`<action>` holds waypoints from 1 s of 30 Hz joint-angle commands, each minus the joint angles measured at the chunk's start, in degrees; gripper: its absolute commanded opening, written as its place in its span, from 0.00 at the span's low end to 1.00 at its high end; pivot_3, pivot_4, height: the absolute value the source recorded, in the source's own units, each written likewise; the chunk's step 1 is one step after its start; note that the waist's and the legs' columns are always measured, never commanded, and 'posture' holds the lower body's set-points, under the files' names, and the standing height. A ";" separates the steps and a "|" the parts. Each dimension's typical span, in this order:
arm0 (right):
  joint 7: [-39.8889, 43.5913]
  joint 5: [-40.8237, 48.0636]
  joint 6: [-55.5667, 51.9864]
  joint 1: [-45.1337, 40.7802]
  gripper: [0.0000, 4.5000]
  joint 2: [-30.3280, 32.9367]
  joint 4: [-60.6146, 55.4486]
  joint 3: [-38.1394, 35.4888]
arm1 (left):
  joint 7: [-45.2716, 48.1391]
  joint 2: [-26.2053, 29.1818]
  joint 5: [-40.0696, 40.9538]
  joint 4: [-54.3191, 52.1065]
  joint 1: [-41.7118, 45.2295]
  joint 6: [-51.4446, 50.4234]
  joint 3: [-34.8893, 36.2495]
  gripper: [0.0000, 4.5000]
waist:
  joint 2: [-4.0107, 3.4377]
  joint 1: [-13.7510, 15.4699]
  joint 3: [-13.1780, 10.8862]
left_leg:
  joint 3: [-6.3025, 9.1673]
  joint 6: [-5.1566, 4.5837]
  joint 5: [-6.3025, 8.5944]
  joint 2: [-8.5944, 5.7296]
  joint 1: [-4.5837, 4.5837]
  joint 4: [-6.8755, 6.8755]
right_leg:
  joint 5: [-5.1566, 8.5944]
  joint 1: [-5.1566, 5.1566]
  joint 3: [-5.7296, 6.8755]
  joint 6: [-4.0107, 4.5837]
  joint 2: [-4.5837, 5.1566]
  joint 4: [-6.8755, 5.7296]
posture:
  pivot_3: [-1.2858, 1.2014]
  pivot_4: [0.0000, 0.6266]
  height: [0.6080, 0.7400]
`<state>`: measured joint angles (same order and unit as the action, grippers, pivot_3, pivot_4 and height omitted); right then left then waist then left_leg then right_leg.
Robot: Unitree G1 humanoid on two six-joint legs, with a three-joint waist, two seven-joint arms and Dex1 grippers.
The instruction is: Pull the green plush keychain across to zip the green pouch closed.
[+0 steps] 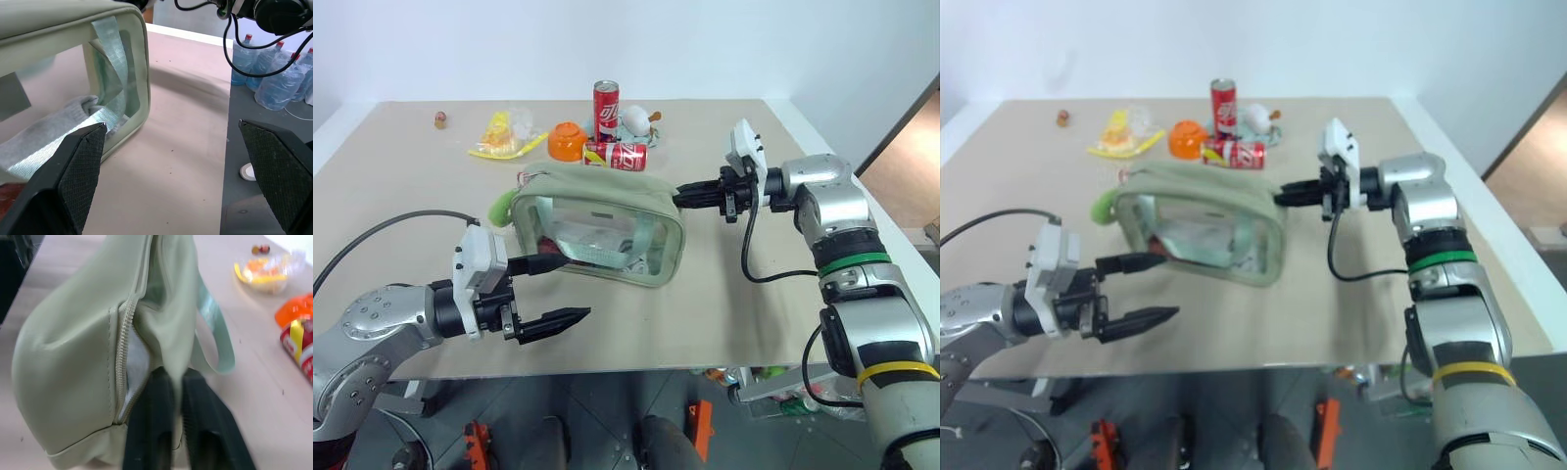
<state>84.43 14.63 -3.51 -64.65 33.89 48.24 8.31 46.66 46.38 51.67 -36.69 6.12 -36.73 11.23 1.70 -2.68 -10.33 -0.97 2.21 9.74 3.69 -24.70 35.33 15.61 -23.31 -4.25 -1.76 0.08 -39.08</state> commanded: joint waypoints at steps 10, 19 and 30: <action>-17.02 15.25 -25.85 14.75 0.99 6.56 -38.09 -19.13 | 0.99 0.73 -0.35 0.28 2.52 0.14 -0.65 1.00 | -0.10 0.72 -0.06 | 0.16 0.06 0.03 -0.04 -0.08 0.03 | 0.06 0.02 0.12 -0.05 0.05 -0.01 | 0.52 0.24 1.00; -38.20 25.23 -39.94 34.89 0.99 -1.42 -71.59 -20.29 | 0.56 -0.91 -0.08 4.10 6.32 0.39 -0.94 1.00 | -0.10 0.05 -0.05 | 0.16 0.09 0.01 0.05 0.00 0.06 | 0.17 0.02 0.03 -0.35 -0.11 -0.06 | 0.52 0.24 1.00; -41.06 19.65 -33.77 38.55 0.87 -3.11 -68.63 -15.10 | 1.18 -1.65 -1.14 4.43 8.16 0.44 -2.26 1.00 | -0.08 0.06 -0.04 | 0.08 0.05 -0.11 0.02 0.00 0.14 | 0.03 0.05 -0.04 -0.46 -0.08 -0.04 | 0.52 0.24 1.00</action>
<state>43.01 34.54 -39.03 -25.68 30.27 -19.81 -6.60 47.78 44.72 51.05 -31.65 13.51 -36.77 8.79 1.62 -2.61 -10.37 -0.88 2.26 9.63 3.71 -24.71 35.44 15.64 -23.28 -4.28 -2.21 -0.01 -39.12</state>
